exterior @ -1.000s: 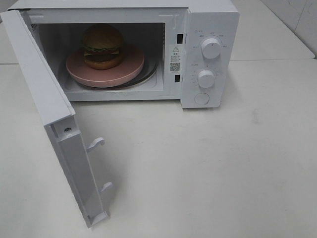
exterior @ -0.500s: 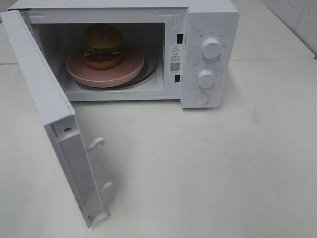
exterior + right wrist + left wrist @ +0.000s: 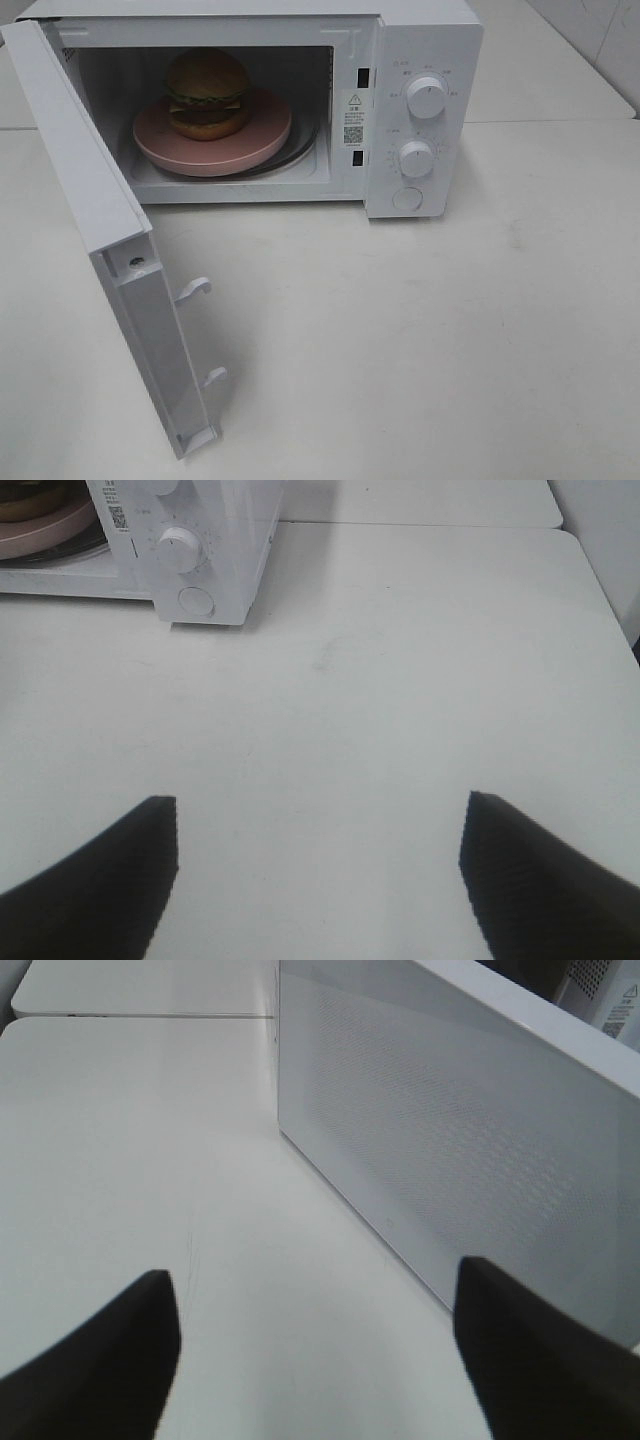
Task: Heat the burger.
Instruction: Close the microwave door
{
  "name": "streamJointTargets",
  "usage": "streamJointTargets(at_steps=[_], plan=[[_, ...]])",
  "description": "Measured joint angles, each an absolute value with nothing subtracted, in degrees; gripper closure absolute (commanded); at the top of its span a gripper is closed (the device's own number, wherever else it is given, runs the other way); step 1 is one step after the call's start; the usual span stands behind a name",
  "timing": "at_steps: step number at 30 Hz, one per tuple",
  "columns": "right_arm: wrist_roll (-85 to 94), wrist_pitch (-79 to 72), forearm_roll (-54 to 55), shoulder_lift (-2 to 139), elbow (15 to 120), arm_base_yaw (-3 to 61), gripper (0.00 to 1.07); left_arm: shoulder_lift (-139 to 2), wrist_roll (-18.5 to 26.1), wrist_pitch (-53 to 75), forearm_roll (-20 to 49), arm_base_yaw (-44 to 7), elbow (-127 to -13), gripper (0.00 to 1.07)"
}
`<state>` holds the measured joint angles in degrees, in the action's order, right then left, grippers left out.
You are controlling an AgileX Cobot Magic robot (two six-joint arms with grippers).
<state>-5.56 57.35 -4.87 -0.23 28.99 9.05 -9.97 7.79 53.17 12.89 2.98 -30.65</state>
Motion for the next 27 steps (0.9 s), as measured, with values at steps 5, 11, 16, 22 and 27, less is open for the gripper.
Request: streamJointTargets(at_steps=[5,11,16,22,27], plan=[[-5.56,57.35,-4.87,-0.23,28.99,9.05,0.32,-14.61,7.79,48.59,12.89,2.98,-30.65,0.92],[-5.56,57.35,-4.87,-0.23,28.99,9.05,0.32,-20.28,9.85,41.71,12.89,2.98,-29.85,1.07],[-5.56,57.35,-4.87,-0.23,28.99,9.05,0.32,-27.96,16.1,25.9,14.84,2.98,-25.32,1.07],[-5.56,57.35,-4.87,-0.23,28.99,9.05,0.32,-31.23,20.11,16.1,17.88,2.98,-22.35,1.07],[-5.56,57.35,-4.87,-0.23,28.99,9.05,0.32,-34.26,24.41,2.58,19.6,2.98,-17.82,1.07]])
